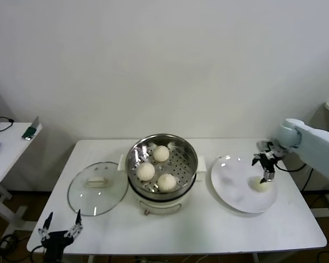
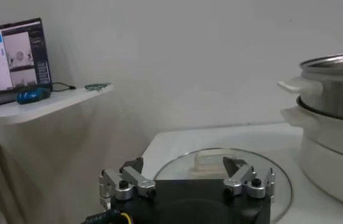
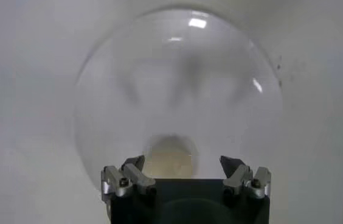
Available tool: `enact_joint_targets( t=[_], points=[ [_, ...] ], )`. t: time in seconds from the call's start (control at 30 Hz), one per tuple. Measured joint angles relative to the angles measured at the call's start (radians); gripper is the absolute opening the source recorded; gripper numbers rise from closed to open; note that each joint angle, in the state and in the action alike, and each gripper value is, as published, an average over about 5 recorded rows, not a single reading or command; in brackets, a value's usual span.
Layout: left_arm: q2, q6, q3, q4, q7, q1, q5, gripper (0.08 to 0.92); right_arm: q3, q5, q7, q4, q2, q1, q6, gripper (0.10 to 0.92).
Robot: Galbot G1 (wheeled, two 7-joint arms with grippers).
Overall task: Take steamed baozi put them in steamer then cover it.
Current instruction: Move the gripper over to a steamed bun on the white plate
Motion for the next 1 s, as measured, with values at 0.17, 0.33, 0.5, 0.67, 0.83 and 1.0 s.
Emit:
enact_joint_targets(
  t=[0.17,0.33,0.5,0.67,0.83,1.0],
  points=[
    [-0.004,0.001,0.002,0.004,0.000,-0.001,0.008,0.823,0.071,-0.054,0.000,-0.062,0.020,-0.068,0.013,0.823],
    [-0.006,0.000,0.002,0.008,0.000,0.001,0.012,0.823,0.114,-0.092,-0.001,-0.104,0.042,-0.112,0.018,0.823],
    [-0.006,-0.001,0.000,0.011,-0.001,0.002,0.013,0.823,0.145,-0.123,-0.001,-0.141,0.064,-0.140,0.024,0.823],
    [-0.007,-0.002,0.000,0.013,-0.001,0.005,0.015,0.823,0.167,-0.147,-0.006,-0.169,0.083,-0.162,0.029,0.823],
    [-0.007,-0.003,-0.002,0.015,-0.001,0.004,0.015,0.823,0.184,-0.160,-0.010,-0.192,0.098,-0.175,0.032,0.817],
    [-0.007,-0.003,-0.002,0.015,-0.001,0.003,0.016,0.823,0.194,-0.167,-0.016,-0.206,0.111,-0.177,0.034,0.757]
  ],
)
